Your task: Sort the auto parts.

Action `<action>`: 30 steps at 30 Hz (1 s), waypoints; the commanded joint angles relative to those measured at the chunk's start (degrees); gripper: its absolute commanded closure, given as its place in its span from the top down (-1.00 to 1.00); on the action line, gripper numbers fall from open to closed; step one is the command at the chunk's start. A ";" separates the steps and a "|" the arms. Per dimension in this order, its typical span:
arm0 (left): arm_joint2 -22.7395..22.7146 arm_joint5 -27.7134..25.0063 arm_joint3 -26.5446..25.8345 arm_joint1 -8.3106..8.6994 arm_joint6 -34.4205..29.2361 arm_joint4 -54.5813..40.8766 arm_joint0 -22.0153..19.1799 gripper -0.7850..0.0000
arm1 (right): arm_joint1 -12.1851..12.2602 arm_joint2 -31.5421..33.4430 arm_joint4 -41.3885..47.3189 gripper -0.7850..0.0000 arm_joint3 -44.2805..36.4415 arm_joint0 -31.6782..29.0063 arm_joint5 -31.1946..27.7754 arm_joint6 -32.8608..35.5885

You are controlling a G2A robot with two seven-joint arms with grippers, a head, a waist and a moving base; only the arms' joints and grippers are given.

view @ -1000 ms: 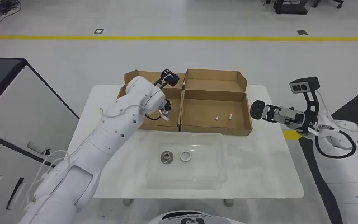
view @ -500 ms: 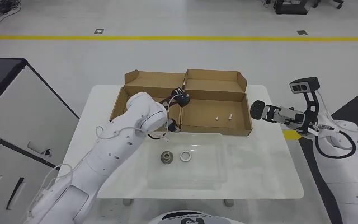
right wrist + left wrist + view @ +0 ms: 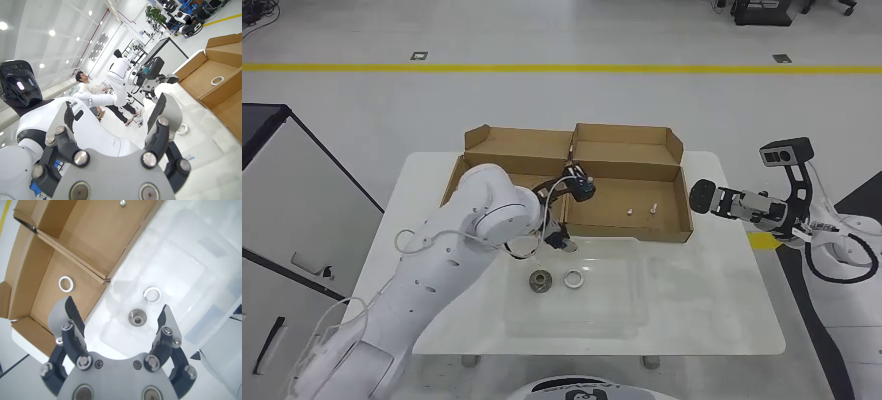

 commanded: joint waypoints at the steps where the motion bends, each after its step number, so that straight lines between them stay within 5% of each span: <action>1: -0.07 -0.84 -0.71 0.27 0.85 -2.93 0.17 1.00 | 0.00 0.00 0.00 1.00 0.00 0.00 0.00 0.00; 22: 7.19 -3.23 -2.31 4.95 3.23 -12.10 -2.43 1.00 | 0.00 0.00 0.00 1.00 0.00 0.00 0.00 0.00; 30: 7.18 -3.27 -2.30 5.06 3.28 -12.33 -2.49 1.00 | 0.00 0.00 0.00 1.00 0.00 0.00 0.00 0.00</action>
